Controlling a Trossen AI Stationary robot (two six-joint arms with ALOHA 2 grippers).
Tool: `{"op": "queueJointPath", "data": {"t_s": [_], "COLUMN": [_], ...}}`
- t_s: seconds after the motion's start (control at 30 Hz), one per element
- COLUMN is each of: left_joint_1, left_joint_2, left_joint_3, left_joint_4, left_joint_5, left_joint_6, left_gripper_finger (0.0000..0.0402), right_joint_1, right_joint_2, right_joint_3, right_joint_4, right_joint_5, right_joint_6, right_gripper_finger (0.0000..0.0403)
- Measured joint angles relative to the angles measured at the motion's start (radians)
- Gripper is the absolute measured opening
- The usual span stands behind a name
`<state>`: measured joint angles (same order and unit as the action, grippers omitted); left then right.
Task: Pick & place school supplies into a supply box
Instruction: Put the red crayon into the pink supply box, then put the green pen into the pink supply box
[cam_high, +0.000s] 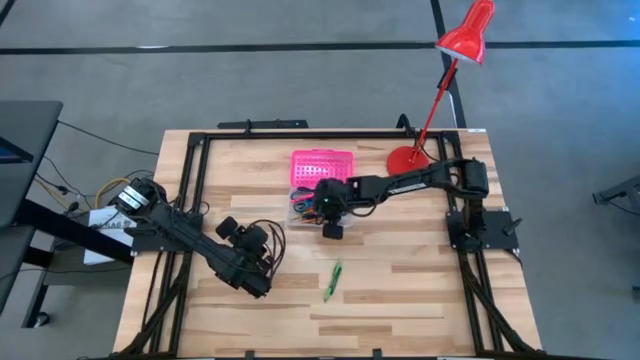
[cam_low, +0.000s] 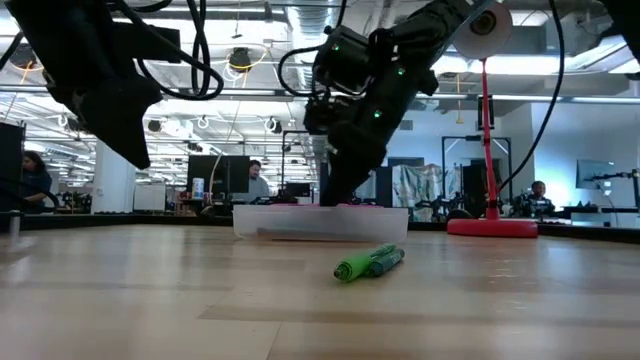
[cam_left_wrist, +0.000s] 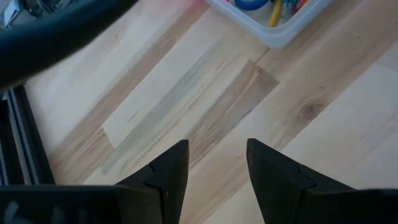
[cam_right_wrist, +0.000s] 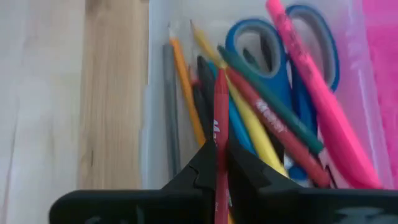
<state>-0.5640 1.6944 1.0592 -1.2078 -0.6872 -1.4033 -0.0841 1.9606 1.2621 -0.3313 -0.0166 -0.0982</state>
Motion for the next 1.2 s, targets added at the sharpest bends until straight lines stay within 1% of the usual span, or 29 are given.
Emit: {"op": "queueJointPath", "data": {"t_s": [0.13, 0.3, 0.57, 0.7, 0.8, 0.87, 1.07, 1.2], "left_joint_1": [0.004, 0.006, 0.040, 0.061, 0.074, 0.081, 0.107, 0.130], "left_joint_2": [0.000, 0.000, 0.000, 0.000, 0.000, 0.000, 0.000, 0.000], "left_joint_3": [0.001, 0.001, 0.001, 0.001, 0.002, 0.002, 0.002, 0.002], "left_joint_4": [0.012, 0.024, 0.025, 0.055, 0.110, 0.150, 0.323, 0.483], "left_joint_5": [0.009, 0.010, 0.009, 0.012, 0.066, 0.099, 0.127, 0.161], "left_joint_6": [0.000, -0.007, -0.002, 0.005, 0.010, 0.039, 0.150, 0.249], "left_gripper_finger": [0.0157, 0.0157, 0.0157, 0.0157, 0.0157, 0.0157, 0.0157, 0.0157], "right_joint_1": [0.018, 0.020, 0.021, 0.020, 0.030, 0.043, 0.090, 0.129], "right_joint_2": [0.003, 0.003, 0.003, -0.017, -0.072, -0.119, -0.263, -0.322], "right_joint_3": [0.006, 0.006, 0.006, 0.006, 0.006, 0.008, 0.008, 0.008], "right_joint_4": [-0.007, -0.011, -0.010, -0.039, -0.059, -0.062, -0.159, -0.251], "right_joint_5": [0.046, 0.053, 0.052, 0.044, 0.045, 0.044, 0.026, -0.029], "right_joint_6": [-0.016, -0.033, -0.027, 0.017, 0.018, 0.007, -0.038, -0.033], "right_gripper_finger": [0.0011, 0.0024, 0.0083, 0.0105, 0.0108, 0.0105, 0.0097, 0.0097]}}
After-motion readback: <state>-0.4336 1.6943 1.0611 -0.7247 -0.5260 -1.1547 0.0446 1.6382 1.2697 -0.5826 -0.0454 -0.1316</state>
